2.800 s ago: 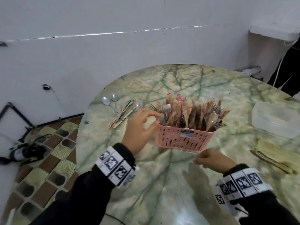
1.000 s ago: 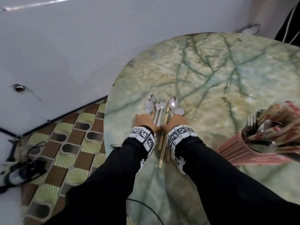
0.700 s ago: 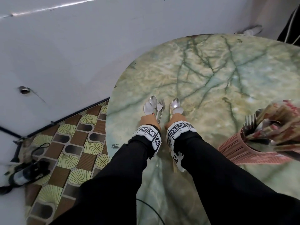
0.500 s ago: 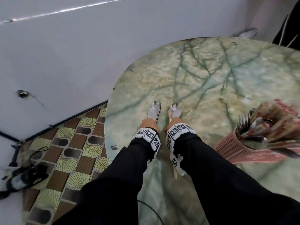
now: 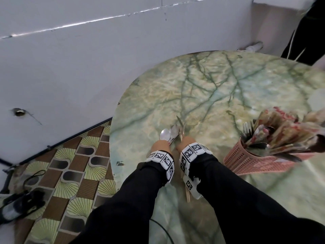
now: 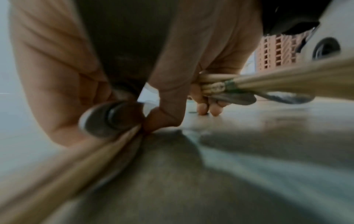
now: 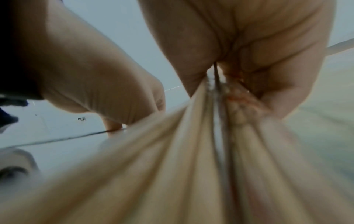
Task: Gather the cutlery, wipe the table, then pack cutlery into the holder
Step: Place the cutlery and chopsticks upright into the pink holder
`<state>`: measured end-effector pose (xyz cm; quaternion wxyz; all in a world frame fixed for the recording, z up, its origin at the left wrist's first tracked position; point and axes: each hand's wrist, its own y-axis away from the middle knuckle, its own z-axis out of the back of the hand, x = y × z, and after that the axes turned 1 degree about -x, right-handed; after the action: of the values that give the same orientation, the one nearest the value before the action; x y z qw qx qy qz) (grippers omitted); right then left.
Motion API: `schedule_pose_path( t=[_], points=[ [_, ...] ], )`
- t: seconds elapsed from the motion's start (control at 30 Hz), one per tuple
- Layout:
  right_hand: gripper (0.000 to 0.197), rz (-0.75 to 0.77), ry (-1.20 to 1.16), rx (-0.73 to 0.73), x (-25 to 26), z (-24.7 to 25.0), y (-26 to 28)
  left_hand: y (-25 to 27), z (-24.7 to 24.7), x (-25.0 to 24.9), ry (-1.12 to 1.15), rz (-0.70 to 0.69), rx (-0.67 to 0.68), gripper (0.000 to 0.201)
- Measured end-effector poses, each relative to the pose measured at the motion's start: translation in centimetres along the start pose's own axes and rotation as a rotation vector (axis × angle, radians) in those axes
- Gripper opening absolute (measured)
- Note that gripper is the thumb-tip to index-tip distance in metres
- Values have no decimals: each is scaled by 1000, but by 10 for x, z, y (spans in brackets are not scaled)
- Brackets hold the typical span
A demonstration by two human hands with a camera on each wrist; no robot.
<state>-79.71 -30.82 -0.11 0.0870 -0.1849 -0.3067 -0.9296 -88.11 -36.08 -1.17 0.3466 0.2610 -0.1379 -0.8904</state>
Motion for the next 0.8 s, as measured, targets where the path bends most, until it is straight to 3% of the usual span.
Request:
schedule_pose_path(
  t=[0.03, 0.13, 0.23, 0.33, 0.37, 0.63, 0.8],
  points=[
    [28, -3, -39, 1, -4, -1, 0, 2, -1, 1, 12, 6, 8, 45],
    [35, -12, -178, -20, -17, -9, -1, 4, -8, -1, -14, -6, -20, 28],
    [44, -59, -431, -18, -32, -17, -7, 11, -12, -2, 0, -2, -39, 28],
    [10, -72, -613, 5, -40, -12, 11, 15, -12, -1, 39, 26, -66, 27],
    [10, -69, -657, 12, -44, -13, 14, 16, -12, 0, 40, 41, -72, 28],
    [33, 124, -870, -17, -62, -2, 40, 30, -3, -3, 98, -1, -134, 28],
    [22, 235, -977, 38, -59, 25, 70, 50, 13, -22, 403, -160, -218, 20]
  ],
)
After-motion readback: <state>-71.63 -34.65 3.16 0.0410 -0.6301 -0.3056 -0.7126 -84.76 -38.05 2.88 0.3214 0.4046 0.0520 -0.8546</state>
